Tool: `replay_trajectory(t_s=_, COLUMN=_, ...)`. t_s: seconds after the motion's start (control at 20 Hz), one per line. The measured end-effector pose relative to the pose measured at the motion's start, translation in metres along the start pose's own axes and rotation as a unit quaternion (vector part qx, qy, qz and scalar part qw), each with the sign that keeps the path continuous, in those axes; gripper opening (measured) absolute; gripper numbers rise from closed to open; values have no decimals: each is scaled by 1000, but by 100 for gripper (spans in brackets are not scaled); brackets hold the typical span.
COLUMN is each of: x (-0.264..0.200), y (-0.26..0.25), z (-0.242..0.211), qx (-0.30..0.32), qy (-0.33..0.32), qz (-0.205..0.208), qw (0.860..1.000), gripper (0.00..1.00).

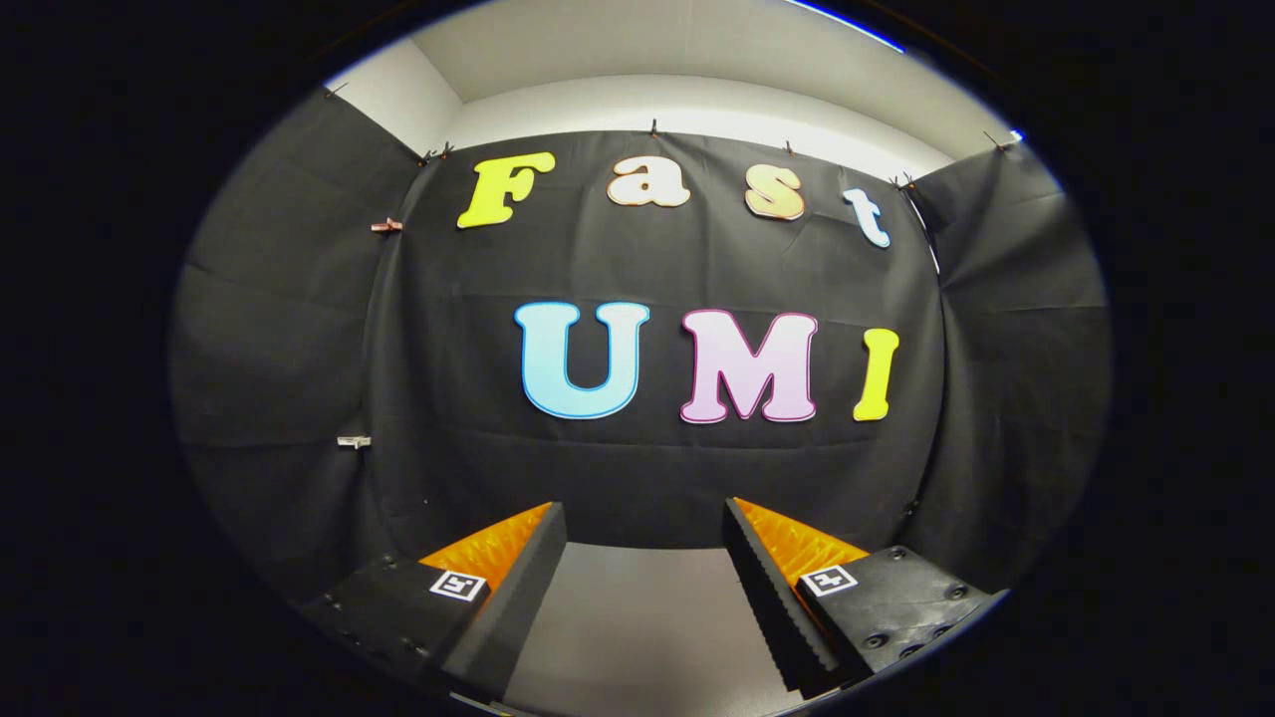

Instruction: Put the clothes into the washing machine and then close the washing machine lid.

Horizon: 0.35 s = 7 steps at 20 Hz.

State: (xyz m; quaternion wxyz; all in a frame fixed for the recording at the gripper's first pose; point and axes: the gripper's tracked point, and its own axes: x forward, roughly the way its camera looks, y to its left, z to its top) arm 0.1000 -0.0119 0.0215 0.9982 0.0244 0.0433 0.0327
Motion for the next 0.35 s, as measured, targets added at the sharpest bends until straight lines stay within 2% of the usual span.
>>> replay_trajectory(t_s=0.35, x=5, y=-3, z=-6, qx=2, qy=12, qz=0, qw=1000, gripper=99)
